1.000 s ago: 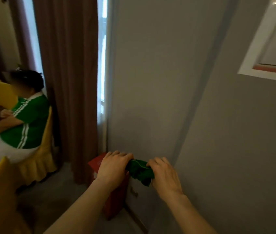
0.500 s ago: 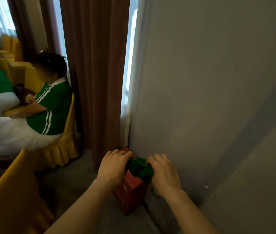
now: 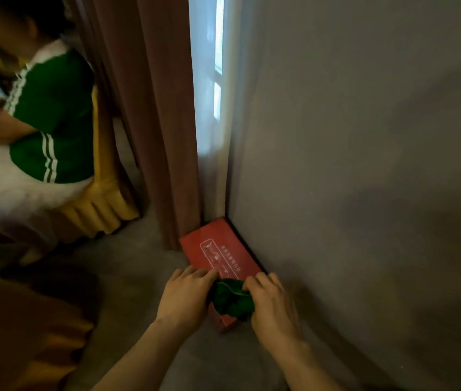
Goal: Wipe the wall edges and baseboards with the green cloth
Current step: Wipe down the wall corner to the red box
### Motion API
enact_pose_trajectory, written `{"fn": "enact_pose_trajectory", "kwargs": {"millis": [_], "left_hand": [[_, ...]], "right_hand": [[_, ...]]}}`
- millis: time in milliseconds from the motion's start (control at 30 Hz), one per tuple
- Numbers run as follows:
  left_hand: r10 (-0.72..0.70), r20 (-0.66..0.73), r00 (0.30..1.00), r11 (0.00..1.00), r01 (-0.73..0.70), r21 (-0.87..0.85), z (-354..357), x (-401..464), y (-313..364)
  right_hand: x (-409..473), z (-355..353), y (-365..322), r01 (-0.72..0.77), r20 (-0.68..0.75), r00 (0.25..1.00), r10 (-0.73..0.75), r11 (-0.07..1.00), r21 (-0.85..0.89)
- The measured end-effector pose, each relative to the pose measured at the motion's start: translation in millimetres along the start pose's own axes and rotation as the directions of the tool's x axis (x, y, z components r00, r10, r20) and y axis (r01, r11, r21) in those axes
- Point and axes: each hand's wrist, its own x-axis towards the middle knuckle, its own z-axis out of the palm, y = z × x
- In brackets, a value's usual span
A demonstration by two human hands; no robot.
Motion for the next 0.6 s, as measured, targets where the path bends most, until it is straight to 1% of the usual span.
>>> {"fn": "enact_pose_trajectory", "kwargs": {"millis": [167, 400, 467, 600], "left_hand": [[-0.051, 0.094, 0.994, 0.998, 0.053, -0.015, 73, 45, -18], [-0.097, 0.18, 0.979, 0.995, 0.1, -0.007, 157, 96, -44], [-0.115, 0.199, 0.973, 0.993, 0.118, -0.001, 174, 108, -48], [-0.138, 0.174, 0.975, 0.989, 0.146, -0.032, 203, 127, -54]], "right_hand": [[46, 66, 42, -0.002, 0.108, 0.994, 0.0, 1.0, 0.02], [98, 143, 85, -0.03, 0.175, 0.984, 0.023, 0.999, 0.039], [111, 157, 92, -0.046, 0.168, 0.985, 0.038, 0.998, 0.044], [128, 182, 108, -0.068, 0.139, 0.988, 0.063, 0.997, 0.034]]}}
